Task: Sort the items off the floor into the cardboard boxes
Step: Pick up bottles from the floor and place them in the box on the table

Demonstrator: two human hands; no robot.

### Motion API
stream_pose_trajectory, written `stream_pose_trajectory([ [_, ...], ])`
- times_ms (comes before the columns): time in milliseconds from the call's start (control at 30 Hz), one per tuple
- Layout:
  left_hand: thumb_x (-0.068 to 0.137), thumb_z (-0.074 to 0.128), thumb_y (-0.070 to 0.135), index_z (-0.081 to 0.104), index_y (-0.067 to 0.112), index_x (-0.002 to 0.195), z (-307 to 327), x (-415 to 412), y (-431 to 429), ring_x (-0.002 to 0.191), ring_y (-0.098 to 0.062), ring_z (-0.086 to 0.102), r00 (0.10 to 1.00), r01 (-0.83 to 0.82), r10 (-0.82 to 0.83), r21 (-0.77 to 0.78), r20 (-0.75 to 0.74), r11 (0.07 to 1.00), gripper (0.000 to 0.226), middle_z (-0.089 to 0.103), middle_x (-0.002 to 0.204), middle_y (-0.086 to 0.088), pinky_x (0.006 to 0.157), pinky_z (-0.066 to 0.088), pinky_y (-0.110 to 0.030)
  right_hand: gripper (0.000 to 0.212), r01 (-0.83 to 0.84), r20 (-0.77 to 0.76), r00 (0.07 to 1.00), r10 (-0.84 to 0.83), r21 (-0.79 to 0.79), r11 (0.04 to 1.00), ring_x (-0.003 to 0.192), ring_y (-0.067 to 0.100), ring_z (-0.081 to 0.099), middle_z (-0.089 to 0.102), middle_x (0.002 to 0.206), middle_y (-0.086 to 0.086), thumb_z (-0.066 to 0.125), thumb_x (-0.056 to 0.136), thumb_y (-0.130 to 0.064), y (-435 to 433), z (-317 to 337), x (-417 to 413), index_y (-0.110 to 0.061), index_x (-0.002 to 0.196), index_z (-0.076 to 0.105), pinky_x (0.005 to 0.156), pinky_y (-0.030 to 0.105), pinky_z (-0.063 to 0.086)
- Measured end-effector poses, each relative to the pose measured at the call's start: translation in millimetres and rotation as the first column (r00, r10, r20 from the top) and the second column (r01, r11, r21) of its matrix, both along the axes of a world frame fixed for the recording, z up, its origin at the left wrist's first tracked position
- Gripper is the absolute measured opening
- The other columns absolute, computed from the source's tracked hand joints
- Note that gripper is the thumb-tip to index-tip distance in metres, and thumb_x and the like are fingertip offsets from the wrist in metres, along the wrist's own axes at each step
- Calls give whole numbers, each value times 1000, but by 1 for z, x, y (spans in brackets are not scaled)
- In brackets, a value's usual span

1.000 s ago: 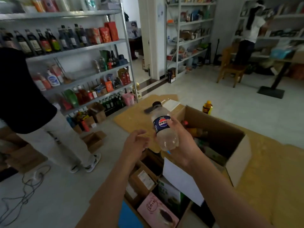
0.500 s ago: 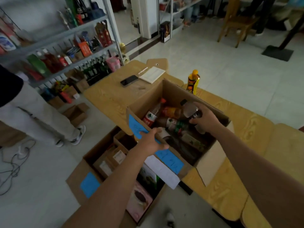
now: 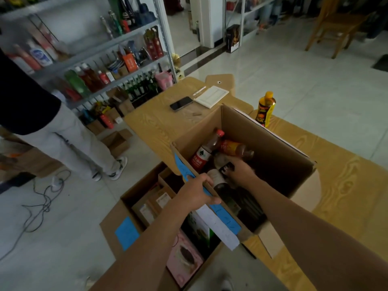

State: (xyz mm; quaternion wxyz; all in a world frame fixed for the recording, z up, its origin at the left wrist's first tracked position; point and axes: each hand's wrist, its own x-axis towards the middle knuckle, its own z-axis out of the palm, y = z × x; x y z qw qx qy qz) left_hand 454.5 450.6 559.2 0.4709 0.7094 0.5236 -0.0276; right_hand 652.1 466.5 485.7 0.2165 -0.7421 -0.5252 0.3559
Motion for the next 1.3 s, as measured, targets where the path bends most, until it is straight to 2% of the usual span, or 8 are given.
stream_pose_trajectory([
  [333, 74, 80, 39, 49, 31, 113, -7, -7, -6, 91, -9, 51, 997, -31, 30, 11, 66, 999, 51, 41, 108, 7, 67, 41, -21, 55, 8, 88, 996, -5, -31, 999, 128, 26, 49, 49, 143, 10, 56, 94, -10, -9, 2, -12, -21, 146, 39, 108, 39, 39],
  [533, 89, 65, 37, 37, 40, 136, -10, -19, -21, 103, 0, 43, 965, -111, 94, 57, 243, 992, 55, 36, 130, 12, 61, 38, -5, 53, 193, -17, 981, -193, 194, 962, 128, 24, 51, 51, 142, 7, 47, 93, 0, -15, 29, -32, -19, 142, 46, 108, 38, 42],
  [600, 91, 62, 34, 34, 40, 140, -9, -34, -23, 109, 1, 40, 950, -158, 127, 90, 286, 983, 56, 38, 133, 12, 70, 35, -5, 48, 241, -98, 970, -223, 261, 935, 120, 20, 56, 55, 136, 3, 47, 95, -7, -18, 44, -46, -24, 140, 47, 101, 41, 48],
  [700, 93, 60, 30, 35, 38, 139, -8, -66, -27, 130, -7, 39, 932, -232, 180, 135, 313, 963, 52, 37, 149, 5, 94, 36, -21, 54, 301, -125, 953, -275, 321, 898, 122, 17, 55, 52, 140, -2, 49, 94, -6, -24, 70, -73, -30, 141, 44, 97, 31, 48],
  [867, 92, 61, 23, 42, 36, 136, -15, -140, -54, 120, -10, 47, 906, -326, 266, 141, 329, 935, 50, 47, 137, 7, 89, 47, -29, 50, 153, -36, 988, -150, 382, 911, 106, 17, 58, 52, 138, 3, 48, 94, -8, -52, 106, -145, -25, 140, 43, 78, 32, 51],
  [1000, 90, 61, 12, 51, 23, 131, -11, -230, -95, 105, -13, 57, 853, -425, 352, 122, 386, 897, 43, 55, 117, 8, 91, 51, -38, 52, 66, -14, 998, -66, 402, 913, 128, 22, 49, 43, 148, 3, 46, 97, -9, -93, 117, -233, -22, 146, 38, 94, 28, 42],
  [1200, 90, 58, 14, 46, 24, 134, 3, -386, -153, 120, -17, 52, 831, -535, 460, 223, 313, 815, 47, 54, 132, -2, 101, 44, -34, 50, -61, -50, 995, 82, 327, 943, 125, 22, 51, 51, 142, 4, 51, 96, -12, -163, 97, -378, -23, 144, 43, 95, 29, 43],
  [1300, 92, 57, 10, 42, 16, 140, 2, -438, -178, 125, -17, 50, 800, -577, 522, 142, 298, 804, 51, 51, 137, -2, 102, 43, -30, 47, -183, -21, 980, 200, 310, 933, 125, 18, 50, 52, 138, 4, 51, 96, -11, -185, 86, -429, -18, 142, 46, 102, 31, 41],
])
